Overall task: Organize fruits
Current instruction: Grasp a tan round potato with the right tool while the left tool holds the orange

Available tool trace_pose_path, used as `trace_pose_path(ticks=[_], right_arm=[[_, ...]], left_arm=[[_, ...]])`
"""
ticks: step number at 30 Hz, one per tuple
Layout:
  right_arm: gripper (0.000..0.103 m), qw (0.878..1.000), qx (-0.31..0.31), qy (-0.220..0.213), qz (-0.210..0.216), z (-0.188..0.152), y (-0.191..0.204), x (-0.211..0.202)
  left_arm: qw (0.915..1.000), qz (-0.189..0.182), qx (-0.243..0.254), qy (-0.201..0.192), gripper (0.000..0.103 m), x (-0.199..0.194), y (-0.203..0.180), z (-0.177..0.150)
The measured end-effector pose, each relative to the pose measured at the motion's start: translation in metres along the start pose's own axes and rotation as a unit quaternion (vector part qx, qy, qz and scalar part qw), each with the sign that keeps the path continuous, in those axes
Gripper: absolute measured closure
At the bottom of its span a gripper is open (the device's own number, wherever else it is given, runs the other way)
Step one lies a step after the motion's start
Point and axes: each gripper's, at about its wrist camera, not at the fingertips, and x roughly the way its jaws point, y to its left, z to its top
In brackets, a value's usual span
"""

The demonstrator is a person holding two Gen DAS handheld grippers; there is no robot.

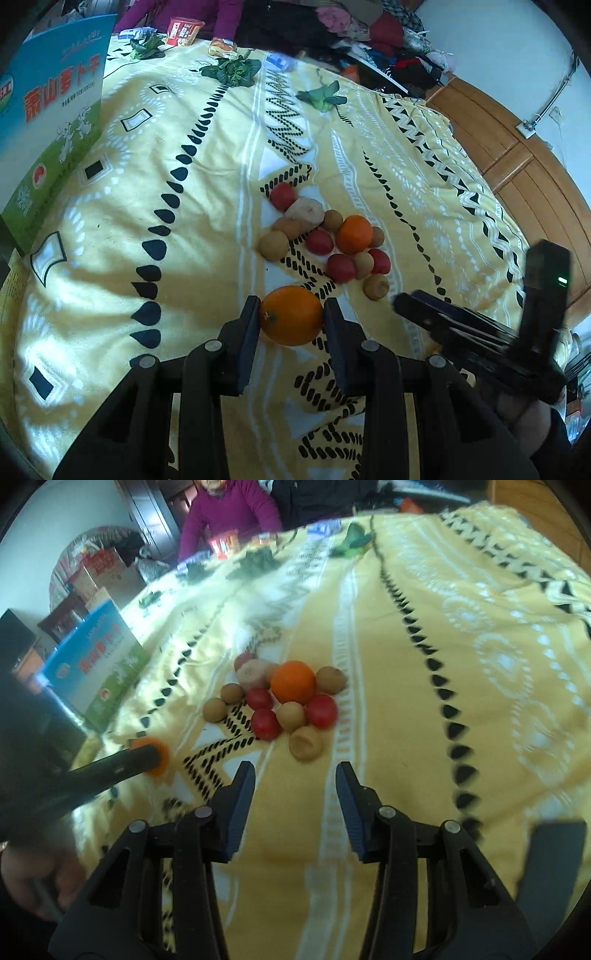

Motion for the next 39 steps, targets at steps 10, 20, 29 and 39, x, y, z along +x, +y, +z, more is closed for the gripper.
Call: trace_pose_path(ticks=[10, 20, 29, 39], right_arm=[[0.076, 0.999, -0.021, 0.025, -0.041, 0.002, 0.001, 0.035], [0.076, 0.994, -0.082, -0.028, -0.073, -0.003, 0.059, -0.036], [0.076, 0.979, -0.152, -0.089, -0.098, 0.005, 0.127, -0.089], [0.076, 0.969, -0.19, -0.124, -0.098, 0.01, 0.182, -0.122]], left_arm=[[0.9999, 0.007, 0.006, -0.006, 0.068, -0.008, -0.001, 0.001], [0.9984, 0.007, 0.032, -0.046, 0.068, -0.065, -0.019, 0.002], [0.9935, 0.02, 0.025, -0.11, 0.068, -0.15, -0.01, 0.004], [0.9867, 0.027, 0.011, -0.16, 0.068, -0.217, 0.014, 0.003]])
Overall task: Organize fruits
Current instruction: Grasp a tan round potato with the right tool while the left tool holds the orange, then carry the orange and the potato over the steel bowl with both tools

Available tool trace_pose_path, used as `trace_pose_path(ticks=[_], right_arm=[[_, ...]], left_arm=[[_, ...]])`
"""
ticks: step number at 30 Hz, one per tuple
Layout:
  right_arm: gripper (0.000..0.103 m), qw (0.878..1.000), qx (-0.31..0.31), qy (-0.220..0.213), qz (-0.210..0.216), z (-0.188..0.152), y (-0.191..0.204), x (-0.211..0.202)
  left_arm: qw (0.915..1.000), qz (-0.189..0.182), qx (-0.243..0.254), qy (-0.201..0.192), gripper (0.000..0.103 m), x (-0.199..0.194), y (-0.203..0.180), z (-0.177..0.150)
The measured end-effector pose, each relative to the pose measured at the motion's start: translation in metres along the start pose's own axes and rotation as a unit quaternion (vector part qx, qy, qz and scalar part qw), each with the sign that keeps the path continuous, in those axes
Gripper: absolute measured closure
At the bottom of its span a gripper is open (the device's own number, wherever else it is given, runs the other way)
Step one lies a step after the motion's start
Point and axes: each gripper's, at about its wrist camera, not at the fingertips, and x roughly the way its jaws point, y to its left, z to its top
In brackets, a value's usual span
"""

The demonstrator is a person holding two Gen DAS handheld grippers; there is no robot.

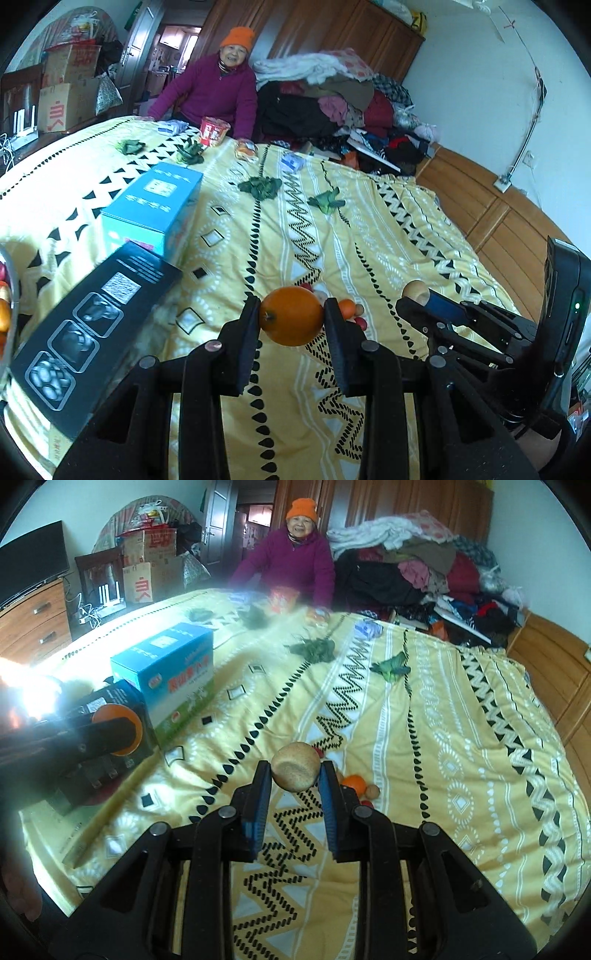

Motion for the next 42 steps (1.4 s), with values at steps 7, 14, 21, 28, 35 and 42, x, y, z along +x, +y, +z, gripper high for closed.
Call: trace_pose_path(ticks=[7, 14, 21, 28, 35, 42], right_arm=[[0.076, 0.999, -0.032, -0.021, 0.008, 0.018, 0.039, -0.02], [0.076, 0.997, -0.061, -0.033, 0.047, 0.041, 0.093, -0.024], [0.076, 0.985, -0.112, -0.054, 0.117, 0.075, 0.187, -0.026], [0.076, 0.968, -0.16, -0.058, 0.182, 0.094, 0.279, -0.024], [0.076, 0.957, -0.18, -0.03, 0.226, 0.095, 0.334, -0.008], [0.076, 0.951, -0.166, 0.026, 0.261, 0.095, 0.355, 0.017]], left_arm=[[0.9993, 0.013, -0.01, -0.033, 0.068, -0.041, 0.026, 0.011], [0.9947, 0.064, -0.038, -0.071, 0.068, -0.094, 0.084, 0.025], [0.9765, 0.157, -0.089, -0.119, 0.068, -0.163, 0.178, 0.03], [0.9542, 0.227, -0.142, -0.134, 0.068, -0.21, 0.269, 0.015], [0.9455, 0.251, -0.166, -0.124, 0.068, -0.217, 0.312, -0.001], [0.9435, 0.261, -0.177, -0.103, 0.068, -0.207, 0.332, -0.007]])
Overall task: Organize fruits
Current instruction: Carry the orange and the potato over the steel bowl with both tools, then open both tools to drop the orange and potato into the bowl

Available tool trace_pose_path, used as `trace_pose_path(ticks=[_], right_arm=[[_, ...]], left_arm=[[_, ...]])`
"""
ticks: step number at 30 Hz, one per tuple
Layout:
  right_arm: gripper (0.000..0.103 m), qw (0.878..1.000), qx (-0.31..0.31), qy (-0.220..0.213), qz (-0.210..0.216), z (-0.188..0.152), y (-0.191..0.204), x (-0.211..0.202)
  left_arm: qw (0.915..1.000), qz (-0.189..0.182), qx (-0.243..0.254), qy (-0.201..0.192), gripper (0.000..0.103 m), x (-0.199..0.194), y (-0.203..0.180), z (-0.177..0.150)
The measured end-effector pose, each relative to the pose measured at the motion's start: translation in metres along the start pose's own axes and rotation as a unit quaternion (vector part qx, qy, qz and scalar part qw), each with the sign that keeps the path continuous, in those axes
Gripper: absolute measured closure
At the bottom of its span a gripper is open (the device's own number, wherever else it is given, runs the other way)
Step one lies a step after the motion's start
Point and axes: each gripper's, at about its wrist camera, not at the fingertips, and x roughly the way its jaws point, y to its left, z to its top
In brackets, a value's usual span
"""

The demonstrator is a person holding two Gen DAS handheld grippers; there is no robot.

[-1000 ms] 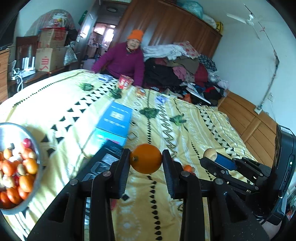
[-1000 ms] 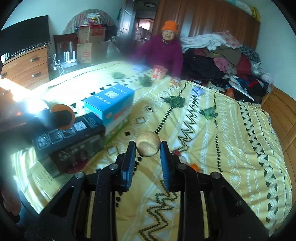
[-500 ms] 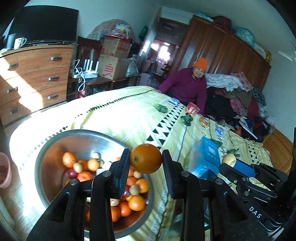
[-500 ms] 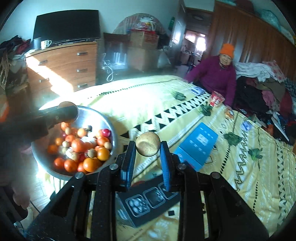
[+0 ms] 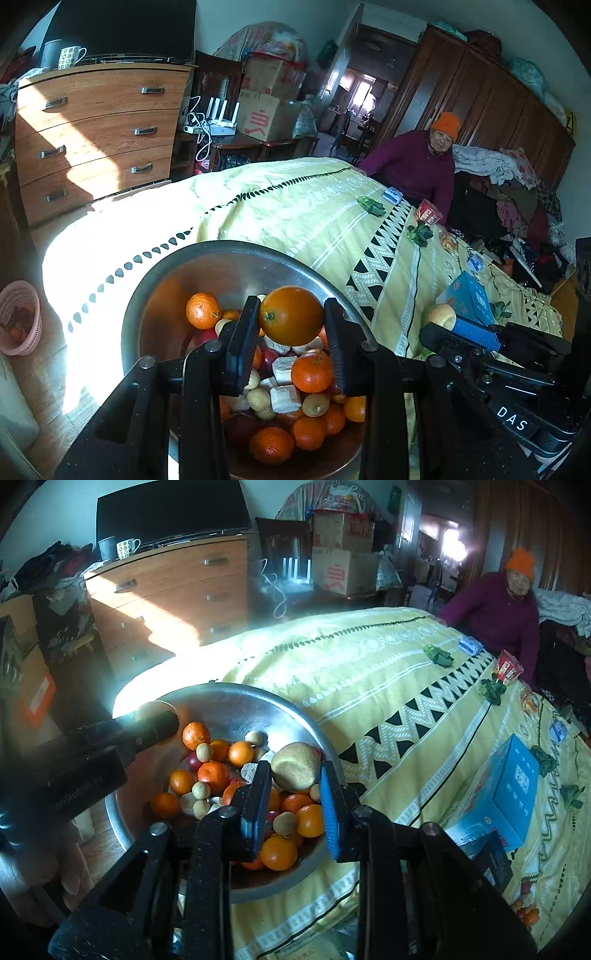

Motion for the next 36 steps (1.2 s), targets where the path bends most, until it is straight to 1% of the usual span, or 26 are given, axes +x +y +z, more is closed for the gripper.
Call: trace_pose_path(ticks=[4, 9, 36], right_arm=[[0.076, 0.999, 0.01, 0.023, 0.02, 0.004, 0.004, 0.014], [0.076, 0.999, 0.012, 0.034, 0.032, 0.005, 0.009, 0.022], [0.076, 0.997, 0.02, 0.054, 0.055, 0.008, 0.013, 0.044]], left_arm=[[0.9999, 0.009, -0.002, 0.011, 0.068, 0.009, 0.006, -0.002], [0.9997, 0.017, -0.006, 0.019, 0.068, 0.015, 0.012, -0.004], [0.999, 0.023, -0.014, 0.035, 0.068, 0.03, 0.021, -0.008]])
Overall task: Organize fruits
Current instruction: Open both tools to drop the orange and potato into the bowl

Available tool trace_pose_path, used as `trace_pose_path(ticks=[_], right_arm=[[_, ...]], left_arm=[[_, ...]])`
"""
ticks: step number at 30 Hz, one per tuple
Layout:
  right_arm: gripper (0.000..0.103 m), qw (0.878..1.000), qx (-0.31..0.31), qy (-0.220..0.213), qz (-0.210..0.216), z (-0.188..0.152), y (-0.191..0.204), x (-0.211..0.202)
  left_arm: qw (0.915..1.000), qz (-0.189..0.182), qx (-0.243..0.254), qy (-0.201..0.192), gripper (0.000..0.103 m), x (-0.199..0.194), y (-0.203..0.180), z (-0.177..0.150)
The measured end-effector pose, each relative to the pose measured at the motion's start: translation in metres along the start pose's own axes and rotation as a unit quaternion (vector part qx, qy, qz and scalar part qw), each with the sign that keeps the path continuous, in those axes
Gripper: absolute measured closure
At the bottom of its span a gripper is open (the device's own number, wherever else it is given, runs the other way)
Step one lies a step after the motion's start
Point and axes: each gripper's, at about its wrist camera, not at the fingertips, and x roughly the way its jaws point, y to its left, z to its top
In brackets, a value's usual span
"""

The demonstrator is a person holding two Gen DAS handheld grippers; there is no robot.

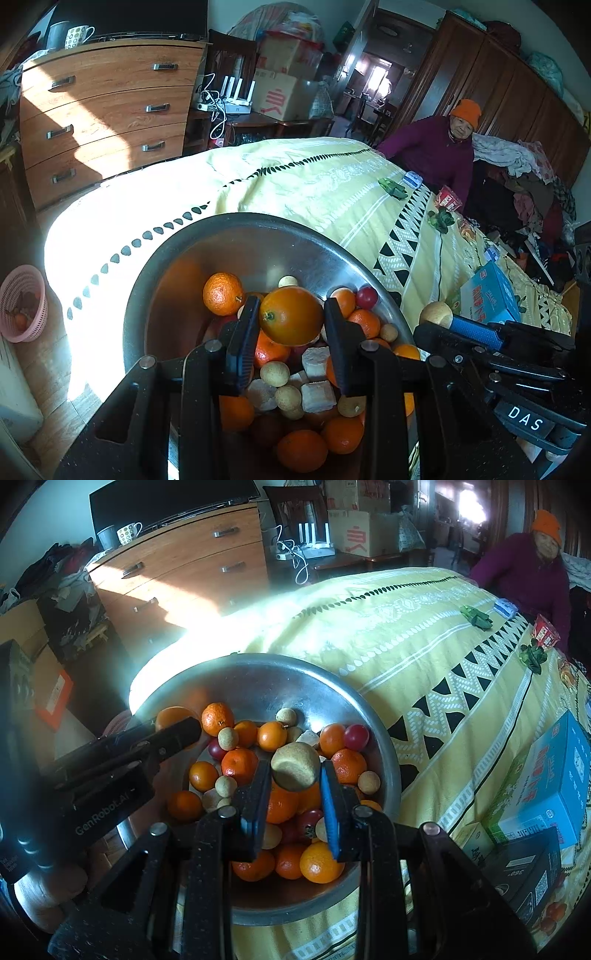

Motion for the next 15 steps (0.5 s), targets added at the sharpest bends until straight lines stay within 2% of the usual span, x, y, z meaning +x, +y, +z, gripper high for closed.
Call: trace_pose_path(ticks=[6, 7, 8, 10, 11, 12, 13, 14, 15], right_arm=[[0.076, 1.0, 0.001, 0.006, 0.008, -0.001, 0.001, 0.005], [0.076, 1.0, 0.002, 0.007, 0.009, -0.001, 0.002, 0.006], [0.076, 1.0, 0.001, 0.009, 0.009, -0.001, 0.003, 0.006], [0.074, 1.0, 0.0, 0.006, 0.005, -0.001, 0.003, 0.004], [0.068, 1.0, 0.0, 0.005, 0.005, -0.001, 0.003, 0.002], [0.051, 1.0, 0.001, 0.003, 0.005, -0.001, 0.003, 0.0], [0.042, 1.0, 0.004, -0.002, 0.005, -0.001, 0.002, -0.003], [0.024, 1.0, 0.007, -0.009, 0.004, -0.001, 0.002, -0.008], [0.018, 1.0, 0.008, -0.017, 0.002, 0.0, 0.002, -0.013]], left_arm=[[0.9999, 0.007, -0.01, 0.009, 0.068, 0.006, 0.004, -0.003], [0.9998, 0.007, -0.013, 0.011, 0.065, 0.006, 0.004, -0.003], [0.9998, 0.008, -0.016, 0.011, 0.051, 0.005, 0.005, -0.003], [0.9996, 0.016, -0.025, 0.002, 0.034, 0.001, 0.006, -0.003], [0.9994, 0.02, -0.028, -0.005, 0.028, -0.002, 0.006, -0.002], [0.9993, 0.022, -0.03, -0.011, 0.026, -0.005, 0.007, -0.002], [0.9992, 0.022, -0.031, -0.015, 0.023, -0.007, 0.007, -0.001], [0.9991, 0.024, -0.031, -0.017, 0.023, -0.009, 0.006, -0.001], [0.999, 0.027, -0.031, -0.019, 0.023, -0.011, 0.006, -0.001]])
